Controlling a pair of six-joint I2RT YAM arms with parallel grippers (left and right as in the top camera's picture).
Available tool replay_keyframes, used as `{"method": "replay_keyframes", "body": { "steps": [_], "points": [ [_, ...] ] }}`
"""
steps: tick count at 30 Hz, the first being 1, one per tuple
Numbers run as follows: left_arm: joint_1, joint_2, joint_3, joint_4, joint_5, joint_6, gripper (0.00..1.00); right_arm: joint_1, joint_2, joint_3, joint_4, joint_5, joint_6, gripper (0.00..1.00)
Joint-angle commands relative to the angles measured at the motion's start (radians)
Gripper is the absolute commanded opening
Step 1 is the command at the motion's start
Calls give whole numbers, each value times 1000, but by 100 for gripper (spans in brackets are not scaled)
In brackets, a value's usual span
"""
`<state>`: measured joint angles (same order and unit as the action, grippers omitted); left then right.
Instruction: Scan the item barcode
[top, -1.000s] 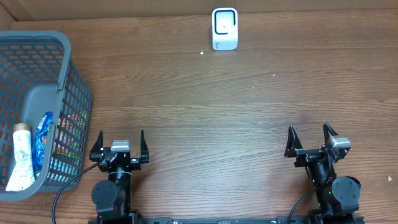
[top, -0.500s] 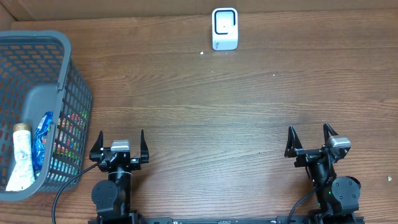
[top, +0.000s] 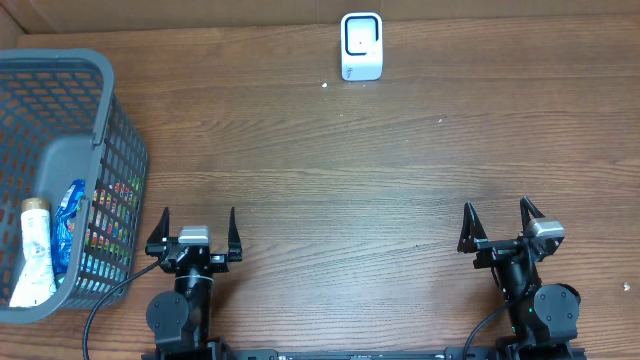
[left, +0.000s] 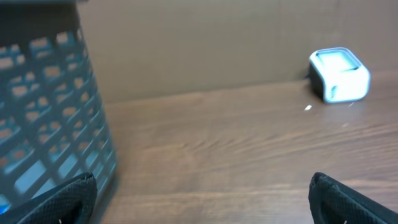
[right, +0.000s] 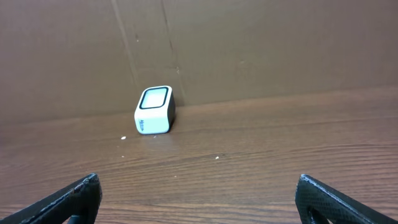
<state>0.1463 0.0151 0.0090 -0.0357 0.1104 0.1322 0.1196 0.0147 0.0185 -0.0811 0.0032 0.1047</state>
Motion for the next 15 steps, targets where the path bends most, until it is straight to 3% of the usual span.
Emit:
{"method": "replay_keyframes", "body": {
  "steps": [1, 9, 15],
  "points": [
    [2, -10, 2, 25, 136, -36, 100, 5, -11, 16, -1, -5, 4, 100],
    [2, 37, 206, -89, 211, -69, 100, 3, 35, 232, -111, -5, -2, 100],
    [2, 259, 540, -188, 232, -69, 100, 3, 214, 471, -220, -51, -1, 100]
  ]
}}
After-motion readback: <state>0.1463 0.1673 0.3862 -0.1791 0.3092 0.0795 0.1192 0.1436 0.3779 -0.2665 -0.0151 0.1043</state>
